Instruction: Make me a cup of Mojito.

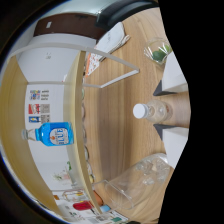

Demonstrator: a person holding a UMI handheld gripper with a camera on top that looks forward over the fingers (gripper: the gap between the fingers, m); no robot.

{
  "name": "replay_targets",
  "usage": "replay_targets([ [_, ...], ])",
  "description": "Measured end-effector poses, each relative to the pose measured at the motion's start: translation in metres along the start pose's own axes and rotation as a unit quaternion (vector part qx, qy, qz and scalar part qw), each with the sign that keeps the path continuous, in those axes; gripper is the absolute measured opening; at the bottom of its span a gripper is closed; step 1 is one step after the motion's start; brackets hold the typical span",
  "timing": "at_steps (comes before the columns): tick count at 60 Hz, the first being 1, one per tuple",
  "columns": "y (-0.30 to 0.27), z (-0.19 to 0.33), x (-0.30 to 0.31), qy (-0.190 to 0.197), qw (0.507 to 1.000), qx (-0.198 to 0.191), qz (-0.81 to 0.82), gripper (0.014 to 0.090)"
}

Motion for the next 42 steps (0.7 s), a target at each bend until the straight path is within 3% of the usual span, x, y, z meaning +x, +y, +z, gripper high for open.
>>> replay_targets([
  [6,-0.005,-0.014,0.004,0.020,1.000,0.005,0.004,0.0733],
  [13,-0.026,-0.048,0.001,0.040,0.999,0.031,0.008,0.0835],
  [19,-0.051,-0.087,-0.015,0.041,0.997,0.062,0.018,0.0850],
  [20,-0.054,-0.093,-0.019,0.038,0.997,0.066,0.021,0.0800],
  [21,-0.057,-0.099,-0.024,0.035,0.997,0.070,0.023,0.0850],
  [23,-0.061,-0.110,-0.032,0.031,0.996,0.074,0.026,0.0849],
  [42,-0.040,-0.158,-0.119,-0.003,0.997,0.070,0.015,0.0852],
])
